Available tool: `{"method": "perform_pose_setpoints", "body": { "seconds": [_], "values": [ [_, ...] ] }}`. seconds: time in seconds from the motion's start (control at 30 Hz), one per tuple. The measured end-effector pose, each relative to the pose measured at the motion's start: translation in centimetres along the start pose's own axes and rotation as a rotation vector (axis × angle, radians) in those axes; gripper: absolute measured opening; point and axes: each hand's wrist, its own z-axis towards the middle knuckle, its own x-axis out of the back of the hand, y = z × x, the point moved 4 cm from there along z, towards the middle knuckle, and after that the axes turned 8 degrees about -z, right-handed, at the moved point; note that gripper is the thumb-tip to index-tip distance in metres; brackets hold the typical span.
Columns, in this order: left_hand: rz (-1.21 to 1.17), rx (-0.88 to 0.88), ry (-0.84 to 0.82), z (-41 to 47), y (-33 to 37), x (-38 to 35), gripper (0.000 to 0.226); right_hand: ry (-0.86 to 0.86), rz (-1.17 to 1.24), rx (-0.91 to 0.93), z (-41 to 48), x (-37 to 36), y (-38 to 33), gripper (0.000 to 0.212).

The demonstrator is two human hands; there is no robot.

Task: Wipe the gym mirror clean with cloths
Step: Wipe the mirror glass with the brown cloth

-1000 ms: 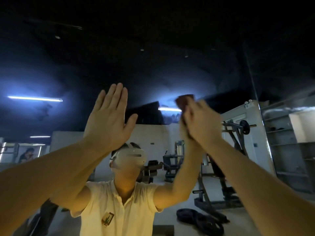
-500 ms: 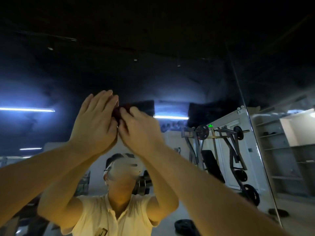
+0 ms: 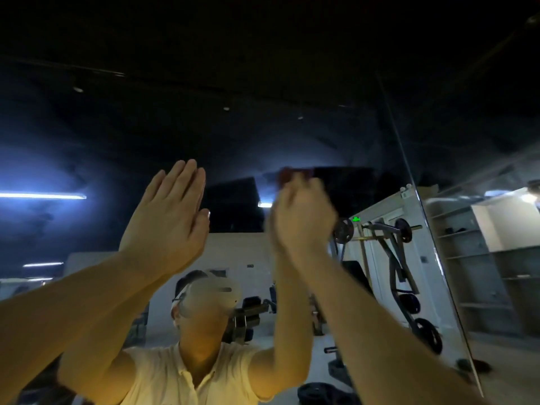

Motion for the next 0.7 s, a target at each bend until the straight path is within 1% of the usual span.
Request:
{"method": "perform_pose_setpoints", "body": {
  "seconds": [0.07, 0.1, 0.13, 0.17, 0.2, 0.23, 0.27, 0.33, 0.37, 0.4, 0.43, 0.47, 0.5, 0.57, 0.63, 0.7],
  "values": [
    [-0.01, -0.01, -0.002, -0.1, -0.1, 0.1, 0.068, -0.083, 0.13, 0.306, -5.1, 0.6, -4.0, 0.028],
    [-0.011, -0.009, -0.008, -0.1, -0.1, 0.2, 0.067, -0.129, 0.156, 0.473, -7.2, 1.0, -4.2, 0.033],
    [-0.01, -0.005, -0.014, -0.1, -0.1, 0.3, 0.067, -0.151, 0.131, 0.633, -8.6, 1.2, -3.3, 0.038],
    [-0.006, 0.001, -0.02, -0.1, -0.1, 0.2, 0.068, -0.151, 0.081, 0.739, -8.9, 1.5, -1.6, 0.042],
    [0.002, 0.009, -0.025, -0.1, -0.1, 0.2, 0.069, -0.122, 0.023, 0.755, -8.2, 1.6, 0.7, 0.044],
    [0.012, 0.018, -0.029, -0.1, -0.1, 0.2, 0.071, -0.091, -0.042, 0.684, -6.6, 1.6, 3.3, 0.044],
    [0.022, 0.024, -0.031, -0.1, 0.0, 0.2, 0.072, -0.05, -0.109, 0.56, -4.2, 1.7, 6.1, 0.042],
    [0.027, 0.027, -0.035, 0.0, 0.2, 0.0, 0.076, -0.013, -0.229, 0.264, 0.9, 2.0, 11.0, 0.036],
    [0.026, 0.027, -0.036, 0.0, 0.2, 0.0, 0.076, -0.01, -0.25, 0.099, 2.8, 1.9, 12.5, 0.034],
    [0.026, 0.027, -0.032, 0.0, 0.1, -0.1, 0.077, 0.004, -0.252, -0.058, 4.0, 1.7, 12.8, 0.033],
    [0.028, 0.028, -0.027, 0.0, 0.0, 0.0, 0.077, 0.018, -0.258, -0.175, 4.4, 1.3, 11.8, 0.032],
    [0.031, 0.021, -0.025, 0.0, 0.0, 0.0, 0.077, 0.032, -0.26, -0.228, 4.0, 0.8, 9.8, 0.032],
    [0.032, 0.014, -0.026, -0.1, 0.1, 0.0, 0.076, 0.061, -0.238, -0.221, 2.8, 0.5, 7.6, 0.034],
    [0.032, 0.012, -0.031, -0.3, 0.1, 0.1, 0.076, 0.073, -0.098, -0.09, -1.3, 0.3, 3.5, 0.042],
    [0.023, 0.024, -0.047, -0.2, 0.1, 0.2, 0.077, -0.059, 0.012, 0.096, -7.1, 0.9, 2.2, 0.043],
    [0.027, 0.034, -0.066, -0.1, 0.2, 0.2, 0.077, -0.151, 0.035, 0.301, -11.8, 2.6, 2.8, 0.045]
  ]
}}
